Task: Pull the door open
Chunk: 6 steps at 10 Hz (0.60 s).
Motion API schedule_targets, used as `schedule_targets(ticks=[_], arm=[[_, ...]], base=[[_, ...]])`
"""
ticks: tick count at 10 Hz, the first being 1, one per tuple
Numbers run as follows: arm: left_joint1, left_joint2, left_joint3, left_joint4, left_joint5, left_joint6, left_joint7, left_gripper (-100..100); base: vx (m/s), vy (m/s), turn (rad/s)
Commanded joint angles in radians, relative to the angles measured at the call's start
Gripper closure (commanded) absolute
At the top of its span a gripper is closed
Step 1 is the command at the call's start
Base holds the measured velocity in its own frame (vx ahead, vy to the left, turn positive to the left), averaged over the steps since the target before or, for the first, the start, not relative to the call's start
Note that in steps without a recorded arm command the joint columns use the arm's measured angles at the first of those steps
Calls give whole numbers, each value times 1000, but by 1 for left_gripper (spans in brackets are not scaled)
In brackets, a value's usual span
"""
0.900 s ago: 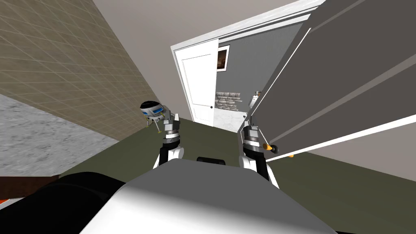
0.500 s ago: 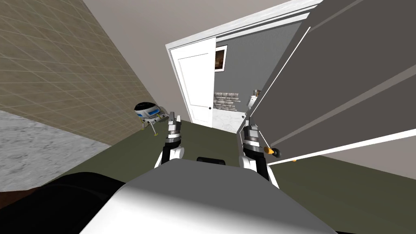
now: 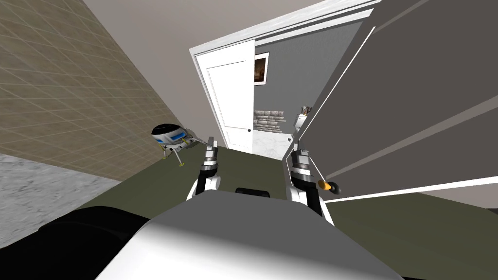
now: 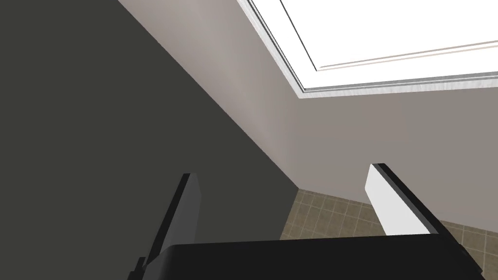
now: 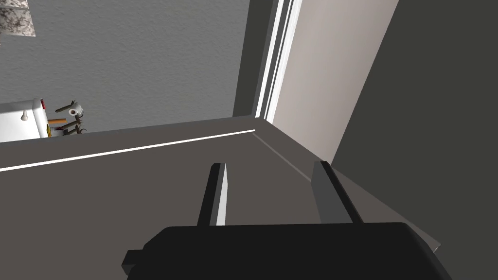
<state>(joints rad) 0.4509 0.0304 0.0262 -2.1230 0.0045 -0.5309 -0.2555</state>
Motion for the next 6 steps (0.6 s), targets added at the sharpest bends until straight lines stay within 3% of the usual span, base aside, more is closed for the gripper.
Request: schedule_targets(ticks=[1,6], arm=[[-7,7,7,33,-9,-8,-37,-100],[-36,25,33,137,-31,-28,-127,-100]], base=[[130,-15,-79],[106,-7,-67]])
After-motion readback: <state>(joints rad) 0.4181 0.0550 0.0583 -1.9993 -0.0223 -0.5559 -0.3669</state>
